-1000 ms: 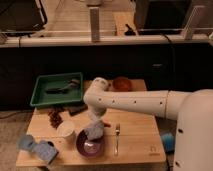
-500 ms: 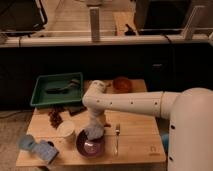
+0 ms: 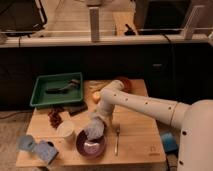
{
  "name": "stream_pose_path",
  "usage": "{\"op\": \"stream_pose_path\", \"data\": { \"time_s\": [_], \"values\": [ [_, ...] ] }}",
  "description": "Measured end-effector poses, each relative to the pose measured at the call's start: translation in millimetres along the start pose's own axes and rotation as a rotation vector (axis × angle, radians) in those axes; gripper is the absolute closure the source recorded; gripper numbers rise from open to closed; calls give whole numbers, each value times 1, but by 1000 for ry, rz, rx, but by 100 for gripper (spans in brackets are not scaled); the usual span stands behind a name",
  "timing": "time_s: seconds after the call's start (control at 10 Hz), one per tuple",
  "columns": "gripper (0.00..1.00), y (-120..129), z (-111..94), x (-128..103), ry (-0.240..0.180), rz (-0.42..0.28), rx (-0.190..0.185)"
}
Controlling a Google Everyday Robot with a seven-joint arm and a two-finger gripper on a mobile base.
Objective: Place towel in tray
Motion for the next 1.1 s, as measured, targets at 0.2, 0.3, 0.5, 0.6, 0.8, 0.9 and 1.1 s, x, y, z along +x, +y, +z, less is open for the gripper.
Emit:
{"op": "stream_pose_path", "data": {
  "time_s": [0.2, 0.3, 0.5, 0.6, 0.8, 0.9, 1.1],
  "values": [
    [20, -5, 17, -6, -30, -56, -46],
    [20, -10, 20, -11, -30, -79, -82],
    [21, -21, 20, -23, -27, -98, -129],
    [25, -27, 19, -27, -26, -103, -138],
    [50, -35, 19, -35, -41, -93, -171],
    [58, -33, 22, -33, -56, -67, -185],
    [77, -28, 31, -29, -97, -10, -202]
  ]
}}
